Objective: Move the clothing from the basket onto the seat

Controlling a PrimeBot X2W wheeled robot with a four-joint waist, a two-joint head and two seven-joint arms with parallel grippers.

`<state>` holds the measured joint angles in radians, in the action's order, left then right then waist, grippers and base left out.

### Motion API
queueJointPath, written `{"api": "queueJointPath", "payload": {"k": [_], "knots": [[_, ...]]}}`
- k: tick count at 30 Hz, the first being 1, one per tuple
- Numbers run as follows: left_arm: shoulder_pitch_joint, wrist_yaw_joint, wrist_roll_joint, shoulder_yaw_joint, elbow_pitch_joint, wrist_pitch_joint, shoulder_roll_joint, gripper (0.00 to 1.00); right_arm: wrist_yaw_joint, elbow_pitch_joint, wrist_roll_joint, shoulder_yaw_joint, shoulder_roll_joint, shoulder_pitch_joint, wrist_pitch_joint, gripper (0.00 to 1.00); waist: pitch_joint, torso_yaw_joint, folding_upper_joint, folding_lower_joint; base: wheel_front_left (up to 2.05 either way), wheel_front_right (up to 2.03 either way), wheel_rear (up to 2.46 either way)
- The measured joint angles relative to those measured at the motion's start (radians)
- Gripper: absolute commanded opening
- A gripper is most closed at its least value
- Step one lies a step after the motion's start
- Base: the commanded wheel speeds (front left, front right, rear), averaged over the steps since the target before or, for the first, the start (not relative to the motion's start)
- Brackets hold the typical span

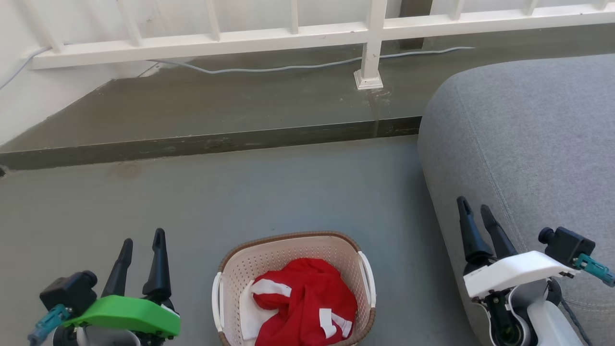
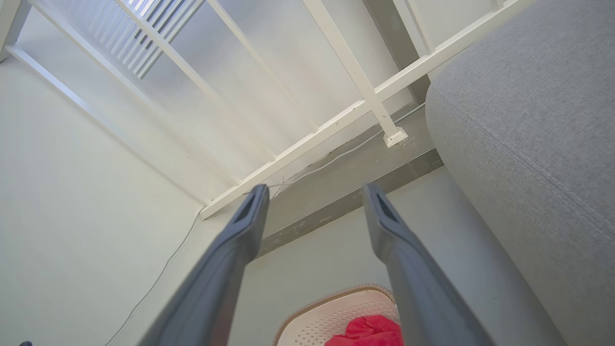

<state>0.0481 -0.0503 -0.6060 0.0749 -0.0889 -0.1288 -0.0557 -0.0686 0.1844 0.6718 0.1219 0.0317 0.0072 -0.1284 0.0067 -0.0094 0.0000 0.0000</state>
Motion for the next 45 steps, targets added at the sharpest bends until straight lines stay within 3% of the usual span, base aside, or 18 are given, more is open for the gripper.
{"api": "queueJointPath", "payload": {"k": [36,45], "knots": [[0.058,0.07,0.505,0.052,0.09,-0.12,-0.003,1.0,0.06,-0.055,-0.491,0.097,0.009,0.001,-0.117,1.0,-0.005,-0.01,0.0,0.0,0.0,0.0,0.0],[0.061,0.072,0.517,0.051,0.093,-0.123,-0.003,1.0,0.062,-0.059,-0.505,0.101,0.009,0.001,-0.122,1.0,-0.001,-0.009,0.0,0.0,0.0,0.0,0.0]]}}
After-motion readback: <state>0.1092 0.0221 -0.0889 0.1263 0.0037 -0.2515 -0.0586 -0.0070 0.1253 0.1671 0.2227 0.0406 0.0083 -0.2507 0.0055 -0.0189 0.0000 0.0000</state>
